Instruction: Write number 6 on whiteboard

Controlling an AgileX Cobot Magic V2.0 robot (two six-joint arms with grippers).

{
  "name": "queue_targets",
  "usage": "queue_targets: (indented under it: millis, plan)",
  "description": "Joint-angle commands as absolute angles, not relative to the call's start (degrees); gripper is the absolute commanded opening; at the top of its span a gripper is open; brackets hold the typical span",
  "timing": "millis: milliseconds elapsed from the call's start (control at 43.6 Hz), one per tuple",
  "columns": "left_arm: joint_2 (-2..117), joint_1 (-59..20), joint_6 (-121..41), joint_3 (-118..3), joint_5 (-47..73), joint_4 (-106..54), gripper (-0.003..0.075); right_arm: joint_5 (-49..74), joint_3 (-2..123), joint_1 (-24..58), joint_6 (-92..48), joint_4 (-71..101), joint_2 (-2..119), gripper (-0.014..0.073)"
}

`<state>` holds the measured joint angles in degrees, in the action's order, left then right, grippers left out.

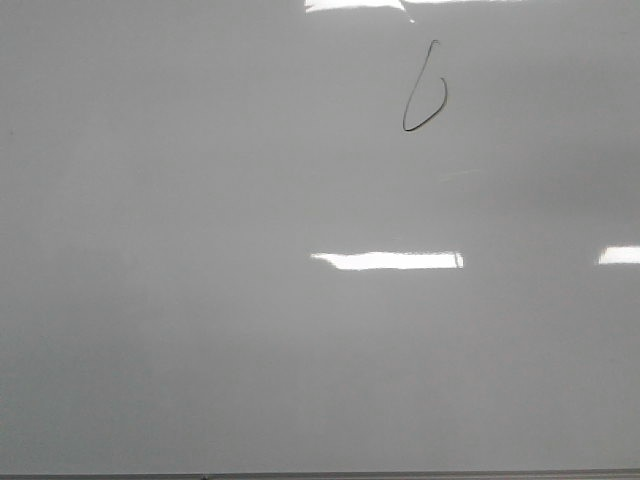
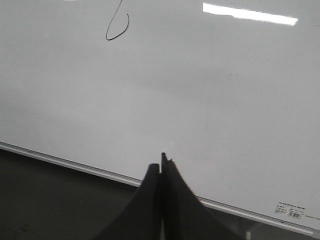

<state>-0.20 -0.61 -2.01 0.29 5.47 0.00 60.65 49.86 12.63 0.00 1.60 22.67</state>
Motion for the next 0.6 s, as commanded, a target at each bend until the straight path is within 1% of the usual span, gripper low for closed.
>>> queue_targets:
  millis: [0,183,573]
  plan:
    - [-1.08,-0.83,-3.91,0.49,0.00,-1.51,-0.0020,56.50,50.98,12.43,-0.43,0.96,23.35,-0.0068]
    - [-1.08,-0.83,-3.91,0.49,-5.49,-1.51,-0.0020,56.50,50.98,12.43,-0.43,0.96,23.35,-0.0068]
    - [-1.08,-0.83,-3.91,0.49,-5.75,-1.51,-0.0020,56.50,50.98,12.43,-0.43,0.96,23.35,-0.0068]
